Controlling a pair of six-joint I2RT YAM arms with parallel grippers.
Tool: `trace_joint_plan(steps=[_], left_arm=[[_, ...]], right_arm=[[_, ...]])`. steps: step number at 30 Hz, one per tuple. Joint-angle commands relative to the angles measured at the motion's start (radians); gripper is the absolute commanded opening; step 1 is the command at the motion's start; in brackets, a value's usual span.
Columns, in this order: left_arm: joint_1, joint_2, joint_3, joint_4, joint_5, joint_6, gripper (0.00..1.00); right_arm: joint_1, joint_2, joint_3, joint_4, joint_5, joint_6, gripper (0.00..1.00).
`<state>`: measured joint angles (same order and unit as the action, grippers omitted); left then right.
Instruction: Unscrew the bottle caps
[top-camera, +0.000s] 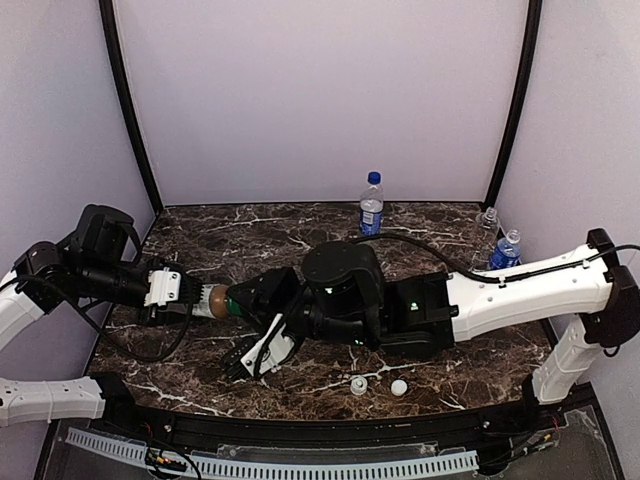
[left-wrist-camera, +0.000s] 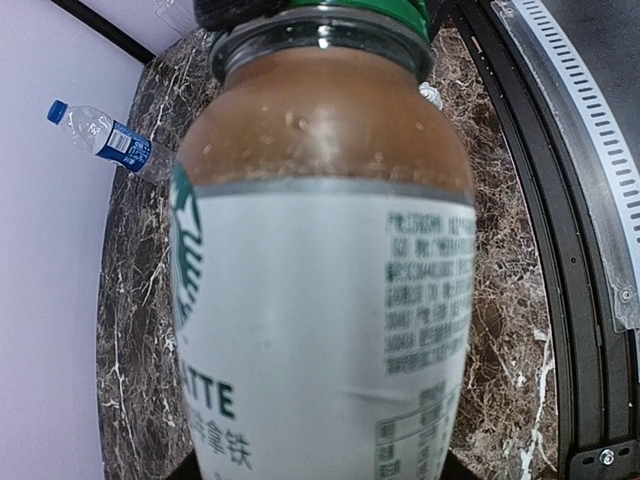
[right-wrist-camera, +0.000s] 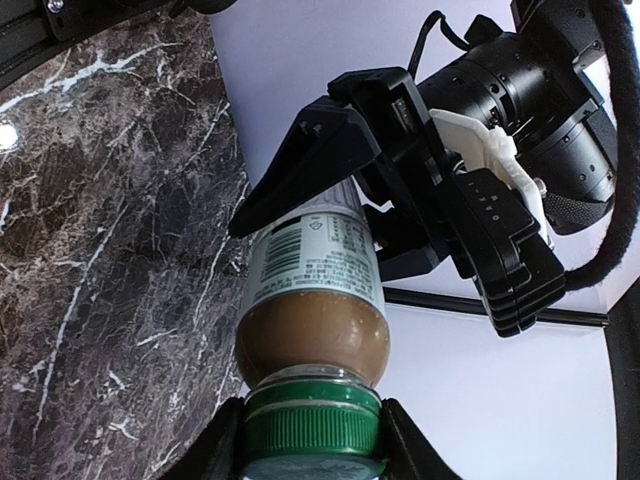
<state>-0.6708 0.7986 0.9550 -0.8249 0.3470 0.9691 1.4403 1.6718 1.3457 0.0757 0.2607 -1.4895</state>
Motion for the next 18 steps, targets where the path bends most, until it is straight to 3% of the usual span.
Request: trace_joint_plan(steps=[1, 2, 3, 9, 18], left_arm=[[-0.01, -0.018, 0.006, 0.048, 0.112, -0.084, 0.45], [-0.009, -0.021, 0.001, 0.062, 0.106, -0.089, 0.45], [-0.009, -0.024, -0.002, 0.08, 0.086, -0.099, 0.45], [-0.01, -0.041, -0.043, 0.233, -0.058, -0.137, 0.45], [-0.009, -0.051, -0.141, 0.535, -0.406, -0.027, 0.45]], right_arm=[[0.005, 0.031, -0.012, 0.094, 0.082, 0.033, 0.74], [0.003, 0.032, -0.003, 0.093, 0.092, 0.088, 0.93], [0.001, 0.026, 0.002, 0.091, 0.095, 0.142, 0.98], [-0.026, -0.07, -0.04, 0.092, 0.001, 0.498, 0.99], [-0.227, -0.095, 0.017, 0.091, -0.341, 1.495, 0.99]])
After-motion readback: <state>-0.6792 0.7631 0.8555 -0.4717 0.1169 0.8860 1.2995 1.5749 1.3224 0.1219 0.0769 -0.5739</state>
